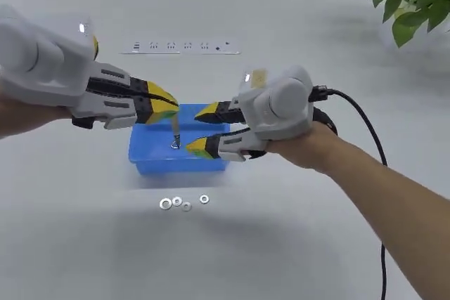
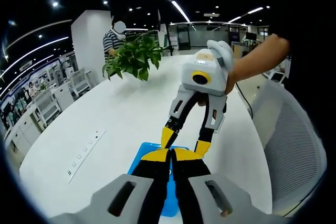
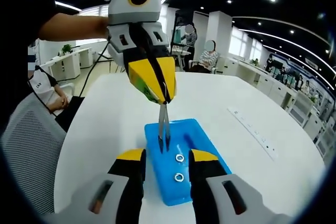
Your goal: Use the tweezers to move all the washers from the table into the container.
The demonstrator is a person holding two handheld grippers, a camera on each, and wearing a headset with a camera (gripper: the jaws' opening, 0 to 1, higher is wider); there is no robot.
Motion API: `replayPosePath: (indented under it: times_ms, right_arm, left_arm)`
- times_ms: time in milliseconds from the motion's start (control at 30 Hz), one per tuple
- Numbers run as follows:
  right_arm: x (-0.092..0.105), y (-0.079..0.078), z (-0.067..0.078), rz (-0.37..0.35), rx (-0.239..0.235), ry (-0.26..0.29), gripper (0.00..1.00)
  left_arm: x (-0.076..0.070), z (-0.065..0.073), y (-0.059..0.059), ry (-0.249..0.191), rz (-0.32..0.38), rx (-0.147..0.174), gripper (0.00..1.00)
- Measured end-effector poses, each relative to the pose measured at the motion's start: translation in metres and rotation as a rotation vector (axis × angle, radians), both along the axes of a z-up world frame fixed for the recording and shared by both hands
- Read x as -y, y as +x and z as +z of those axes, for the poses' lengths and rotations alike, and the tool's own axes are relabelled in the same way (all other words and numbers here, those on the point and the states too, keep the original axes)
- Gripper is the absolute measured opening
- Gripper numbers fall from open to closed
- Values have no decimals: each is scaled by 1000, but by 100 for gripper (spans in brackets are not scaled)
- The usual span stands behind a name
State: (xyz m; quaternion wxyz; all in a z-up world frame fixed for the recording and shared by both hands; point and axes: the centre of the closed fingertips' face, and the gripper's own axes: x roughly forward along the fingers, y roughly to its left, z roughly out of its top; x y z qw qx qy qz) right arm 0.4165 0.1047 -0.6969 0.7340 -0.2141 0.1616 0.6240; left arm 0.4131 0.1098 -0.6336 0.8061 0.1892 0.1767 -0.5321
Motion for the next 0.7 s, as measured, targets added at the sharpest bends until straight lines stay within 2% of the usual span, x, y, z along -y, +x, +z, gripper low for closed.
replayPosePath:
  times_ms: [100, 333, 700]
  right_arm:
    - [7, -2, 4, -23, 11, 8, 37]
    - [23, -7, 7, -71, 1, 12, 44]
    - [43, -21, 3, -106, -8, 3, 53]
  left_arm:
    - [-2, 2, -3, 0, 3, -1, 5]
    - [-5, 6, -9, -4, 14, -8, 5]
    - [-3, 10, -21, -7, 3, -21, 5]
